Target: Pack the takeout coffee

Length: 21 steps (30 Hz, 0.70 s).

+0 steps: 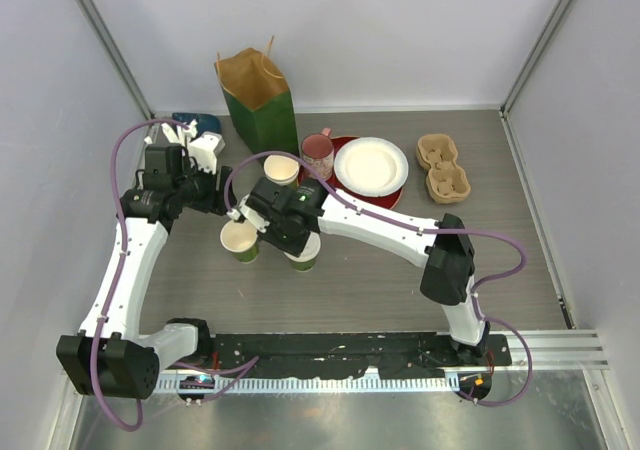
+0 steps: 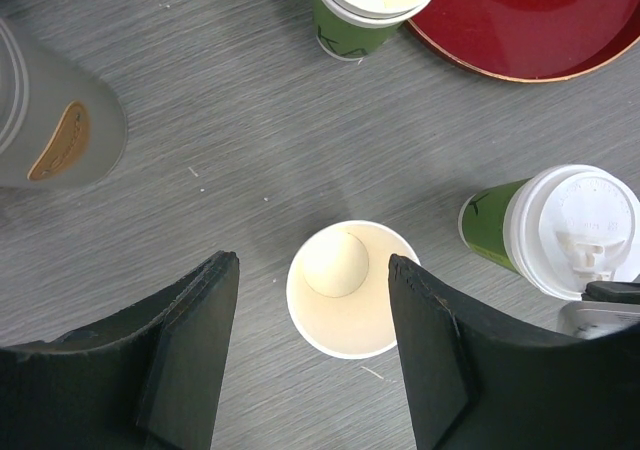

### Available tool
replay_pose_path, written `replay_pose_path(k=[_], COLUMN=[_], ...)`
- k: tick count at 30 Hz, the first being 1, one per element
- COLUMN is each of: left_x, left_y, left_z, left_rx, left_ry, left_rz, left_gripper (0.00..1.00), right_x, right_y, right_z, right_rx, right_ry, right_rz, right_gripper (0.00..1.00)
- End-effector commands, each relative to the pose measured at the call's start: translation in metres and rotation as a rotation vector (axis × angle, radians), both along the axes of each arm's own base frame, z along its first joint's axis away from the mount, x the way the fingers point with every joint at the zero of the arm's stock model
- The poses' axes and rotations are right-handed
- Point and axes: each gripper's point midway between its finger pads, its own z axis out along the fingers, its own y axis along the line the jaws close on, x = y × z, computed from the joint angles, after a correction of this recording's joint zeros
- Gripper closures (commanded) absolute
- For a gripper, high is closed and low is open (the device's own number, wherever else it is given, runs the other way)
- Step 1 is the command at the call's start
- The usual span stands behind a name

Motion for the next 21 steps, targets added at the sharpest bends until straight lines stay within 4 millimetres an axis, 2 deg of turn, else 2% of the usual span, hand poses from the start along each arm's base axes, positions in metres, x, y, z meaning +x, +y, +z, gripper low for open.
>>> replay_pose_path(k=[1,16,21], left_x=[0.005,0.005,0.002], left_y=[-0.003,-0.006,-0.01], left_z=[0.011,0.007,0.006], left_rx=[-0.01,-0.023,-0.036], left_ry=[-0.049,-0.042,-0.035], left_rz=[-0.02,-0.035,-0.057], left_gripper=[0.35,0.35,0.34], right_x=[-0.003,-0.008,-0.005], right_y=[0.003,0.011,0.013], right_z=[0.008,-0.005,0.003], right_rx=[0.006,-0.001,0.012], right_ry=[-0.006,0.039,0.02], right_rz=[0.027,0.049,0.036], right_gripper=[0.99,0.99,0.97])
